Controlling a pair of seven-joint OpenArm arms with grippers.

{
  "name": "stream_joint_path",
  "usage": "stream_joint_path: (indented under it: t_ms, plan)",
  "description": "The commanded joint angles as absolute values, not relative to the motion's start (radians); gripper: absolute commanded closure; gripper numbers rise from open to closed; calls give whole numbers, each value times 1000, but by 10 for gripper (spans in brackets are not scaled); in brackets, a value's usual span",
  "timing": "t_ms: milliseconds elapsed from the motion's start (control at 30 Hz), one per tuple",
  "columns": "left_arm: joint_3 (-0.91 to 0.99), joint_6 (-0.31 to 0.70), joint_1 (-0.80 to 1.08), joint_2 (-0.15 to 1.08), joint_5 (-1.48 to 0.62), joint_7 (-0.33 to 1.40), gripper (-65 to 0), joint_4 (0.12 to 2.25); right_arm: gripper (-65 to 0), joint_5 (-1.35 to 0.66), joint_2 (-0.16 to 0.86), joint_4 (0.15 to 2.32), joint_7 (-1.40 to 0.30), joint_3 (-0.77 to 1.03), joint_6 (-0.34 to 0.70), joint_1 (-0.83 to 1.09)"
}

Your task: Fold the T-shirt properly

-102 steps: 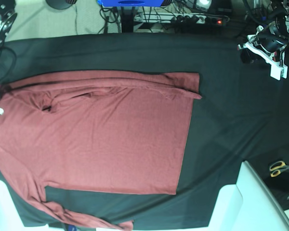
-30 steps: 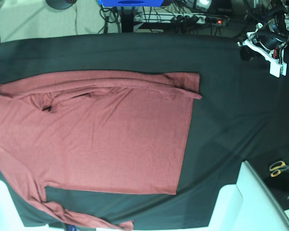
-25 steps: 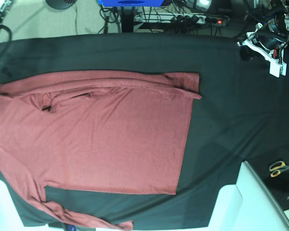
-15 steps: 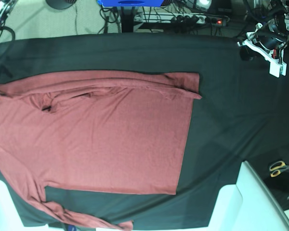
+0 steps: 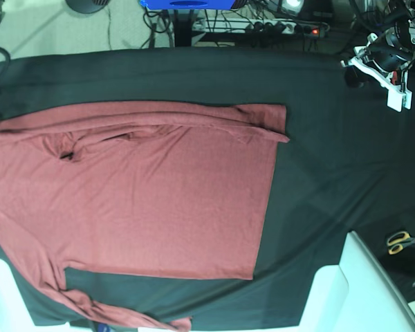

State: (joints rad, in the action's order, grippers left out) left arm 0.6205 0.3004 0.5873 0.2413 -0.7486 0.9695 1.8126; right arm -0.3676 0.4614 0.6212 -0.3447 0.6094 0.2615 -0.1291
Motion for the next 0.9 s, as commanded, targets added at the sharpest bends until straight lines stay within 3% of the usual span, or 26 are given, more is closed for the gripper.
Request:
stream_joint_path:
  t_ms: [0,133,267,400,567,633,767,867]
  plan:
    - [628,308,593,254,-760,960,0,1827,-5,-377,483,633,-328,593,263,-145]
    - [630,308,608,254,-760,961,0,1827,-2,-384,478,667,-323,601,265,-139]
    - [630,308,627,259,-759,958,-20,1827,-8,-386,426,857,-323,697,269,-39]
    - [630,389,651,252,-759,958,-299,1827,-24,-386,317,1185,-323,740,271,125]
    - [631,582,633,240,-759,940,-555,1721,-195,-386,131,1517,-325,743,306,308]
    - [631,636,610,211,-759,875,-607,1664,-266,-397,74,1569,-329,748,357,337]
    - [624,698,553,153,-759,792,-622,1577,-467,-602,51,1560,-499,817,466,346]
    - [622,698,512,113,-762,794,-617,1549,-563,-800,74,1429,-616,989,522,291]
